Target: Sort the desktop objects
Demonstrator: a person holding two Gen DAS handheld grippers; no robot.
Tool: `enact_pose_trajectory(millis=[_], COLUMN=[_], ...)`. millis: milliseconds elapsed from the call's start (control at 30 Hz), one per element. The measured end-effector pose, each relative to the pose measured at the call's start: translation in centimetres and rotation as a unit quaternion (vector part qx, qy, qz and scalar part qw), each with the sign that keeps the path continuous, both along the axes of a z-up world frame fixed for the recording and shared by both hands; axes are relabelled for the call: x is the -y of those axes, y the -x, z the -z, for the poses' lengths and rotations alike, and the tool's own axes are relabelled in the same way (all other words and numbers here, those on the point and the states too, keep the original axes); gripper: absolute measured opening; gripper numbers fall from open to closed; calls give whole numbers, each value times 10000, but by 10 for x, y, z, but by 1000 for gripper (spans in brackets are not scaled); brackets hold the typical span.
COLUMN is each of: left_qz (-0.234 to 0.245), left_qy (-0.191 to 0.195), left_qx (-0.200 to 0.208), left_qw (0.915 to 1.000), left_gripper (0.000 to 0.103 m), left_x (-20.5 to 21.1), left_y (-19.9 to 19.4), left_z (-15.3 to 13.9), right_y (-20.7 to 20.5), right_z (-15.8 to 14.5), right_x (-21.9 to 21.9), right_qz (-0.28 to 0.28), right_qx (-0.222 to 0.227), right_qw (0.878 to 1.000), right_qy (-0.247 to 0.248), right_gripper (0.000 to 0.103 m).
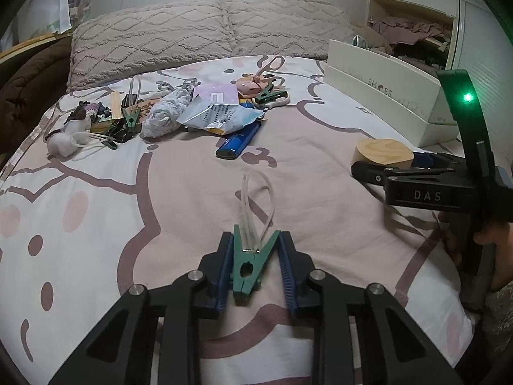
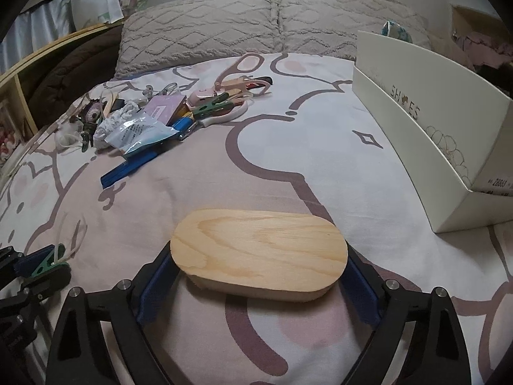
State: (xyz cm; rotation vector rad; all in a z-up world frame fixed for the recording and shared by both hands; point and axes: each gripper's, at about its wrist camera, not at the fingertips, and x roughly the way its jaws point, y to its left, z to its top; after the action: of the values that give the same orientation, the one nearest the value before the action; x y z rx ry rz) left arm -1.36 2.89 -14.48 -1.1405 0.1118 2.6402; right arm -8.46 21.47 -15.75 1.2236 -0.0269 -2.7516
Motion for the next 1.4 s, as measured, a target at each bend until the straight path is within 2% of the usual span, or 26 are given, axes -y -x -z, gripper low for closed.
enact_pose_trajectory(millis=[367,600,800,1400], left_qz=[-73,-145,-195,-283], left_qy=[39,-75,-227,-444], left_qx=[-10,28,86,-126], left_qw=[10000,9999,9995,9985], left_gripper=[28,28,28,28], left_x=[-1,1,4,-1], left_y=[-1,0,0,-27], left_z=[-2,-2,-4,-24], right_y=[-2,-8,-12,-77], right_z=[-1,-3,-7,-23], right_x=[0,5,3,19], right_qz=[-19,-112,-193,-526], right_qx=[-45,-79,-48,-138], right_qw=[10000,9998,9998,9981], right_qy=[-30,-113,56,-284], right_gripper=[94,94,94,94])
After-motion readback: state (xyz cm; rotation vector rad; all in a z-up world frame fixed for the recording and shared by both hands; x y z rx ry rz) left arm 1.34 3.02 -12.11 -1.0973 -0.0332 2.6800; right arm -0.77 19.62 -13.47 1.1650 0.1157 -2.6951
